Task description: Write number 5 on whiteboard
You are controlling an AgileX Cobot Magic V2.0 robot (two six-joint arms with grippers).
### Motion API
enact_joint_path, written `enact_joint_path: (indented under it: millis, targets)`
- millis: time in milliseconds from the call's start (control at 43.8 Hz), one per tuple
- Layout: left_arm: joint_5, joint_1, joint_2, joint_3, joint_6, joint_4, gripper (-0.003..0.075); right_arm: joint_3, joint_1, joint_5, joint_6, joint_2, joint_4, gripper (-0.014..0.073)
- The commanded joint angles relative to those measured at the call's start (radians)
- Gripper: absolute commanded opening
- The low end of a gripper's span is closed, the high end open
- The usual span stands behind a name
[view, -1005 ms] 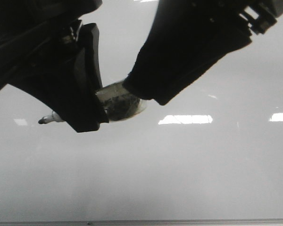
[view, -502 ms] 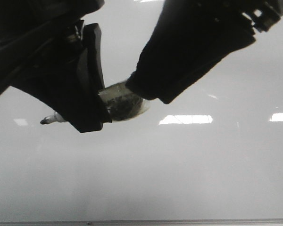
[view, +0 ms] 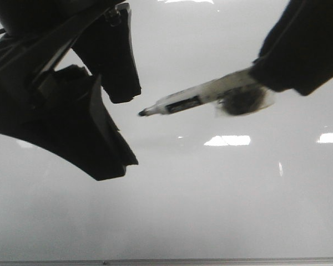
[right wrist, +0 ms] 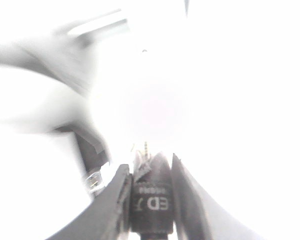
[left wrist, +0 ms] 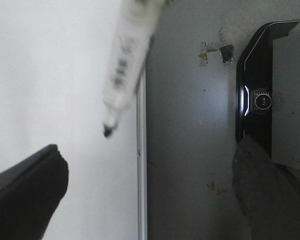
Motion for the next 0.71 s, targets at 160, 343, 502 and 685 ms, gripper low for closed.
enact_joint_path:
  millis: [160, 343, 502, 685]
  targets:
    - [-0.028, -0.004, -0.035, -0.03, -0.016, -0.012, 0.0591, 0.115, -0.261, -0.076, 0.009, -0.199, 0.008, -0.0069]
    - [-0.014, -0.004, -0.035, -0.03, -0.016, -0.026, 0.0275, 0.167, -0.335, -0.159, 0.041, -0.274, 0.051, -0.0069]
    - [-0.019, -0.004, -0.035, -0.03, -0.016, -0.028, -0.0023, 0.167, -0.336, -0.152, 0.041, -0.274, 0.051, -0.0069]
    - [-0.022, -0.004, -0.035, -0.03, -0.016, -0.029, -0.002, 0.167, -0.336, -0.167, 0.041, -0.274, 0.051, -0.0069]
